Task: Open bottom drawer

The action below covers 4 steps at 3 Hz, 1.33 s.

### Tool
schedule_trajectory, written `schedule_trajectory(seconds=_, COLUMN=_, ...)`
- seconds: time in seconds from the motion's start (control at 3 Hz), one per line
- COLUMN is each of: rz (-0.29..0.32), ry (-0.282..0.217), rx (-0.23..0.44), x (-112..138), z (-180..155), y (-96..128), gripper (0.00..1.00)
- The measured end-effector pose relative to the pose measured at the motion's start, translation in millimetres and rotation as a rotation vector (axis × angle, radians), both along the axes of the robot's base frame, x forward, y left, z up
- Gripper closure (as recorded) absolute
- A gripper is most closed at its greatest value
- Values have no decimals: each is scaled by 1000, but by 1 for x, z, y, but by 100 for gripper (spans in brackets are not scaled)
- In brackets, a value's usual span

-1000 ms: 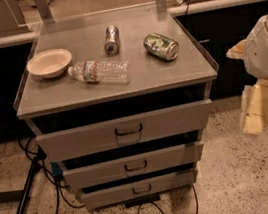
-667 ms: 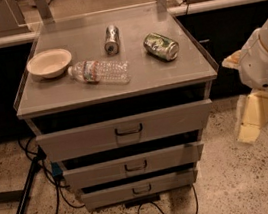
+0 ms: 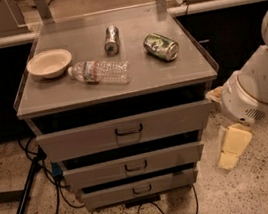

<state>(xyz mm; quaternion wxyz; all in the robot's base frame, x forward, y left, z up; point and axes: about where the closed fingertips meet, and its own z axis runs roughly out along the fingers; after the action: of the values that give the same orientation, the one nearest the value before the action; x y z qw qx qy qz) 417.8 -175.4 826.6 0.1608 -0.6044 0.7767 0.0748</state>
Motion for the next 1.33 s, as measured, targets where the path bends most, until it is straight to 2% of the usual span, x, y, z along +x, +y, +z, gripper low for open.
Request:
schedule_trajectory(seconds=0.33, rz=21, ry=44, rx=41, x=2, z=-29, y=11, gripper=0)
schedule_trajectory(seconds=0.67, rz=21, ry=48, rx=43, x=2, z=-32, y=11, gripper=0)
schedule_trajectory(seconds=1.0, rz=28, ry=80, rx=40, x=-10, z=-51, y=18, gripper=0)
schedule_trajectory(seconds=1.33, rz=83, ry=90, rx=-19, x=-27, z=-104, y=40, gripper=0)
